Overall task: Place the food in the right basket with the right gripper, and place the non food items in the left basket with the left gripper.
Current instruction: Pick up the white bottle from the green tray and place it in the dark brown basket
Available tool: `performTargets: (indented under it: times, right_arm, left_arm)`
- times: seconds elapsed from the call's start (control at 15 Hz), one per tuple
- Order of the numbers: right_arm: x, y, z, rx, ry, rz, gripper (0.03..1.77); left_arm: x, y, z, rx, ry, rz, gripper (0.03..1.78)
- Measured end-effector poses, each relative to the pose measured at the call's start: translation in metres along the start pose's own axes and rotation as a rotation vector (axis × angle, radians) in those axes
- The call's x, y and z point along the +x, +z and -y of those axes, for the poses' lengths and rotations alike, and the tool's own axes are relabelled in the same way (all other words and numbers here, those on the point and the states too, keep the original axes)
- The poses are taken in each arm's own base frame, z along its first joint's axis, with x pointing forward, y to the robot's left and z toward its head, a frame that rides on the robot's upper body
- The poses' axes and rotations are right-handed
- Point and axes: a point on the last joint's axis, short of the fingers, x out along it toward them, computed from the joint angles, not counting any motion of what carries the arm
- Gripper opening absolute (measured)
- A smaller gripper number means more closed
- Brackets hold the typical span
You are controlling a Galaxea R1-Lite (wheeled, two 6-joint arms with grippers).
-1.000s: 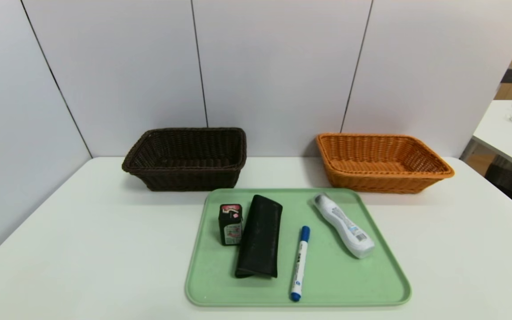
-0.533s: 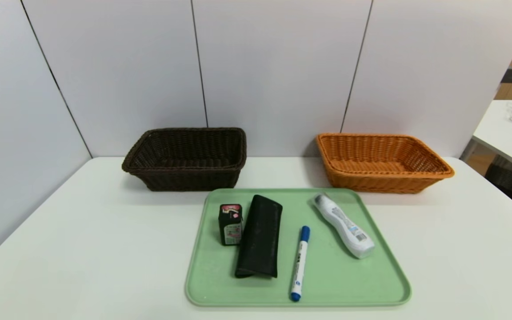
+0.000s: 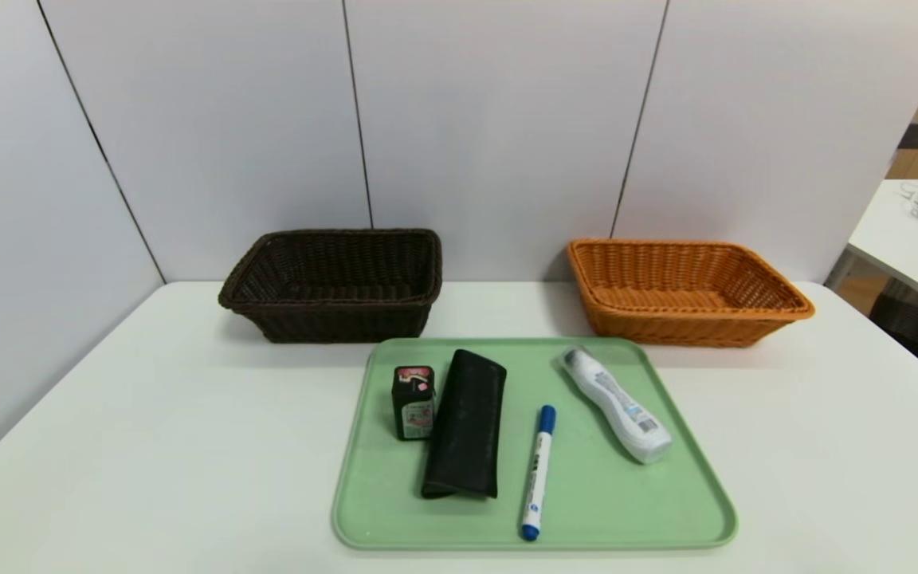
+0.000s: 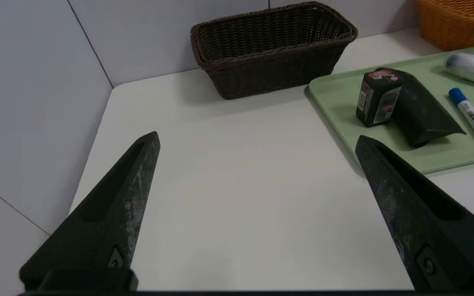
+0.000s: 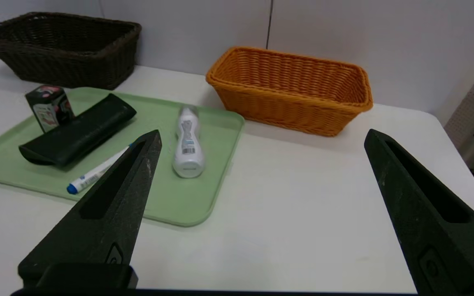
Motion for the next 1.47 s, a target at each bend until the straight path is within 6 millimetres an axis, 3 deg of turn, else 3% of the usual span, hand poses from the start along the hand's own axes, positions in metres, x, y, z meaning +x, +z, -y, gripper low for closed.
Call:
performTargets:
  times: [0.27,0.53,1.13,1.47]
  right_arm:
    - [0.020,0.031,0.005,0.001,0.080,-0.017,1.70]
    - [0.042,0.051,0.010,-0.025,0.146,-0.038,1.70]
    - [0.107,0.060,0.008,-0.020,0.342,-0.153,1.70]
    - [0.148,0.051,-0.015,-0.028,0.436,-0.214,1.70]
  left_arm:
    - [0.019,0.037,-0.006,0.001,-0.065,-0.010,1.69]
    - [0.043,0.052,-0.010,-0.013,-0.181,-0.057,1.69]
    - [0.121,0.044,-0.012,-0.073,-0.327,-0.262,1.69]
    - [0.171,0.028,0.020,-0.145,-0.386,-0.401,1.69]
